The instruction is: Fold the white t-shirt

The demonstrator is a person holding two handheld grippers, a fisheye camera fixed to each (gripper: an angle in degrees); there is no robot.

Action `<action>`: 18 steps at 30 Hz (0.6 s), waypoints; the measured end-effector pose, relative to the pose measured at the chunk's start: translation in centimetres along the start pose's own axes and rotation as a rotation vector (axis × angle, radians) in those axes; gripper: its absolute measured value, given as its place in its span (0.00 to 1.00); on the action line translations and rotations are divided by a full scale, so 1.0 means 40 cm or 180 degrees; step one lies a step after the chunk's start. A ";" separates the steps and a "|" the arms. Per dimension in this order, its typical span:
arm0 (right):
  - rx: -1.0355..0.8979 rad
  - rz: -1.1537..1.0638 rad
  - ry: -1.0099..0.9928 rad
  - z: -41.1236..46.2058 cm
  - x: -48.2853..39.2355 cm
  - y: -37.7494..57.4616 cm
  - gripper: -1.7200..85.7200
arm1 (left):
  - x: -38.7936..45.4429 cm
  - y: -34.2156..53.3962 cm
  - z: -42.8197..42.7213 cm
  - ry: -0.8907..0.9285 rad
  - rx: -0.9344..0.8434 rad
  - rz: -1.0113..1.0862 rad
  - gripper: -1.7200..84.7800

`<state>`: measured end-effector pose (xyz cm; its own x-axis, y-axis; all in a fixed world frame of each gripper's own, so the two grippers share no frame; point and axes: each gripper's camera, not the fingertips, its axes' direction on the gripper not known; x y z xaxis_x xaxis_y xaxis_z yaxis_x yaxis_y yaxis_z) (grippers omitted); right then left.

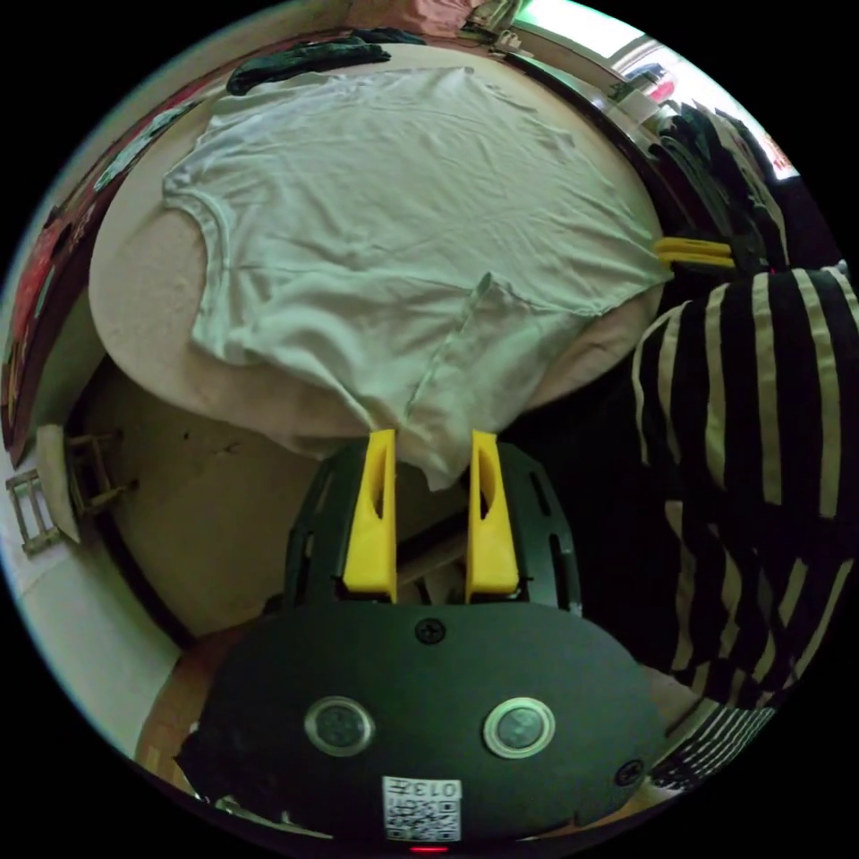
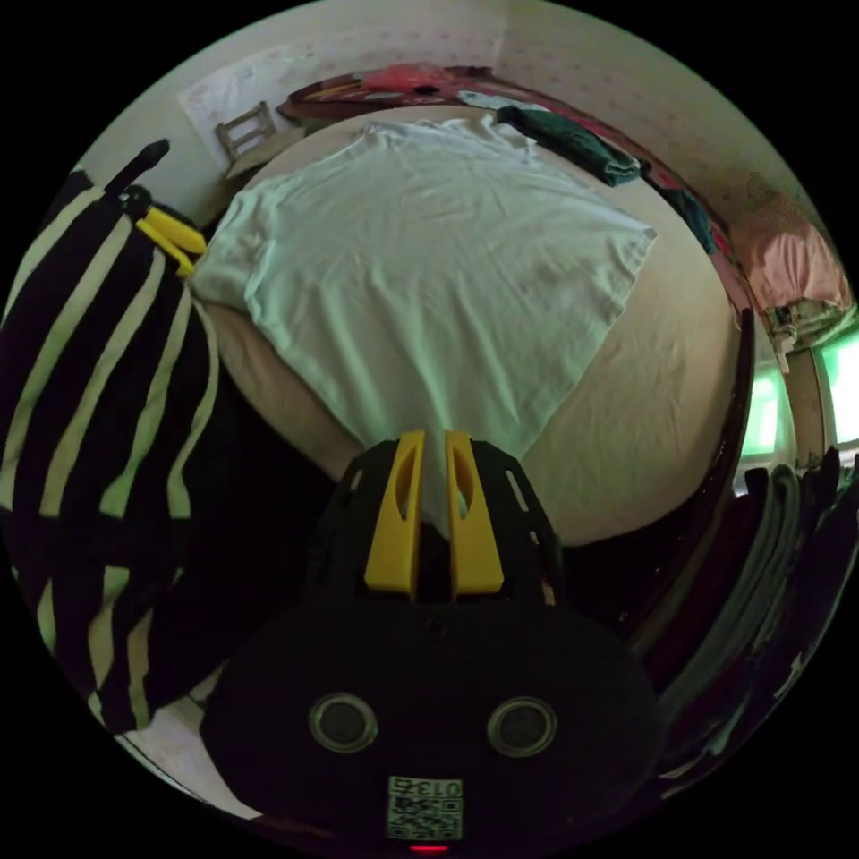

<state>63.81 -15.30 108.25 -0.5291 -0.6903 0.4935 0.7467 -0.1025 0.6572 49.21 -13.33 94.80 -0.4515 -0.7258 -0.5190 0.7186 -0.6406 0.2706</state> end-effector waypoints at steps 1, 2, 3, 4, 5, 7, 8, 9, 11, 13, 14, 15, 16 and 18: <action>-0.0085 -0.0123 0.0004 -0.001 -0.009 0.010 0.10 | 0.002 0.018 0.006 -0.0062 0.0018 -0.0061 0.17; -0.0120 -0.0186 0.0020 -0.002 -0.013 0.016 0.10 | 0.004 0.036 0.011 -0.0101 0.0030 -0.0110 0.17; -0.0141 -0.0298 0.0067 -0.007 -0.022 0.028 0.10 | 0.004 0.045 0.013 -0.0108 0.0038 -0.0139 0.17; -0.0144 -0.0365 0.0105 -0.011 -0.027 0.039 0.10 | 0.003 0.064 0.017 -0.0112 0.0054 -0.0200 0.18; -0.0154 -0.0390 0.0107 -0.012 -0.029 0.044 0.10 | 0.003 0.082 0.020 -0.0133 0.0076 -0.0249 0.18; -0.0243 -0.0522 0.0179 -0.007 -0.037 0.059 0.10 | 0.002 0.105 0.026 -0.0150 0.0137 -0.0322 0.17; -0.0242 -0.0550 0.0205 -0.005 -0.039 0.062 0.10 | -0.002 0.116 0.031 -0.0109 0.0158 -0.0372 0.15; -0.0268 -0.0591 0.0239 0.002 -0.041 0.066 0.10 | -0.004 0.121 0.033 -0.0058 0.0164 -0.0404 0.14; -0.0321 -0.0618 0.0291 0.011 -0.044 0.068 0.10 | -0.015 0.137 0.032 0.0162 0.0171 -0.0553 0.09; -0.0336 -0.0629 0.0306 0.019 -0.049 0.069 0.09 | -0.019 0.150 0.028 0.0201 0.0128 -0.0610 0.07; -0.0322 -0.0641 0.0316 0.019 -0.051 0.069 0.08 | -0.020 0.159 0.022 0.0198 0.0099 -0.0622 0.06; -0.0323 -0.0663 0.0337 0.018 -0.055 0.069 0.07 | -0.021 0.164 0.017 0.0201 0.0096 -0.0617 0.05; -0.0332 -0.0673 0.0350 0.016 -0.059 0.069 0.05 | -0.019 0.174 0.004 0.0176 0.0089 -0.0587 0.05; -0.0314 -0.0664 0.0431 0.007 -0.061 0.070 0.05 | -0.012 0.188 -0.026 0.0070 0.0115 -0.0498 0.04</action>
<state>67.10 -13.71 109.03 -0.6219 -0.7357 0.2683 0.6664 -0.3173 0.6747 55.38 -17.53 96.23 -0.5446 -0.6109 -0.5746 0.6206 -0.7544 0.2138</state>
